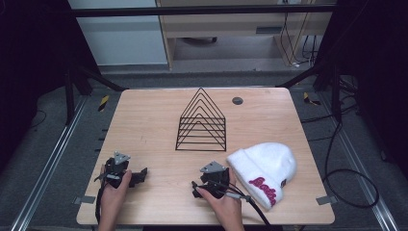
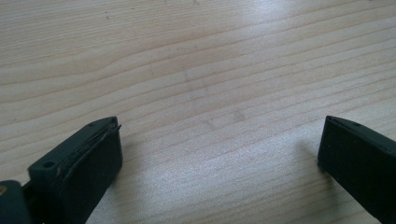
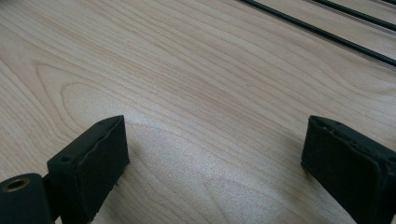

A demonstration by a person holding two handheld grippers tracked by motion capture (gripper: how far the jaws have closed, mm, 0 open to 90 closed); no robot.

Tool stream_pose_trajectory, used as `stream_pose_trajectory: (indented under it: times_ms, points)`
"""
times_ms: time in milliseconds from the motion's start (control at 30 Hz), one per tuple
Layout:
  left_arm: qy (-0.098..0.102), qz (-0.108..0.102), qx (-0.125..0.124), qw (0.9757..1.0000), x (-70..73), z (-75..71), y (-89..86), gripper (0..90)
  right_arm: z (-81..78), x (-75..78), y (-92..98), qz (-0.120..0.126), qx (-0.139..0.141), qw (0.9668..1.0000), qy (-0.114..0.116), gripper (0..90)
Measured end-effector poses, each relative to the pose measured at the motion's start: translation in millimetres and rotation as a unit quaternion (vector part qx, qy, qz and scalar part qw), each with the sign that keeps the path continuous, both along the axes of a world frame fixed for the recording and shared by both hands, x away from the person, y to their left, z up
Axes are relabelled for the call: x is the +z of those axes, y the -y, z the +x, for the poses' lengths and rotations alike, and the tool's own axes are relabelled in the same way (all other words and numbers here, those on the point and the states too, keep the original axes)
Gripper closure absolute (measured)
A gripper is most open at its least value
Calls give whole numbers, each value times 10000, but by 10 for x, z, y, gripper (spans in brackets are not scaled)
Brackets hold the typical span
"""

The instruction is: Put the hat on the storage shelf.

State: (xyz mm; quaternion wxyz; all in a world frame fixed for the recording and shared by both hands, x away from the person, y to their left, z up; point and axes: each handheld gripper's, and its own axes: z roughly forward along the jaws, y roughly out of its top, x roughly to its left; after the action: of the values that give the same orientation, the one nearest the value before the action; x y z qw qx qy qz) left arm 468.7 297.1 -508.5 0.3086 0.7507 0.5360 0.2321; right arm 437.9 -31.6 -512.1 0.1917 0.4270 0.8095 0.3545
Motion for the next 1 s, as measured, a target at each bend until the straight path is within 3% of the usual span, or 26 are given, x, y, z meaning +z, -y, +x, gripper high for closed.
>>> stream_pose_trajectory:
  times_ms: [200,300,367,467,567,733,767,867,1000]
  points:
    - [-3,4,-5,10000,0,-1,0,0,2,2,3,0,31,10000,-7,76]
    - [3,-2,1,10000,-1,-1,1,0,-22,40,16,-37,194,9998,-47,109]
    - [-12,18,-14,10000,2,-1,-2,0,-75,139,62,-161,347,9990,212,101]
    - [-12,19,-15,10000,2,-1,-2,0,-82,268,163,-326,354,9985,260,99]
    - [-11,18,-15,10000,2,-1,-2,0,-36,424,368,-433,330,9981,294,101]
    - [-11,19,-14,10000,2,-1,-2,0,105,606,950,-474,10,9988,138,158]
    - [-19,27,-13,10000,3,-2,-2,0,105,606,950,-474,10,9988,138,158]
    - [-10,21,-13,10000,2,-1,-2,0,173,678,1239,-438,-222,9988,64,158]
    - [-10,20,-13,10000,2,-1,-2,0,274,720,1533,-566,-448,9974,-33,171]
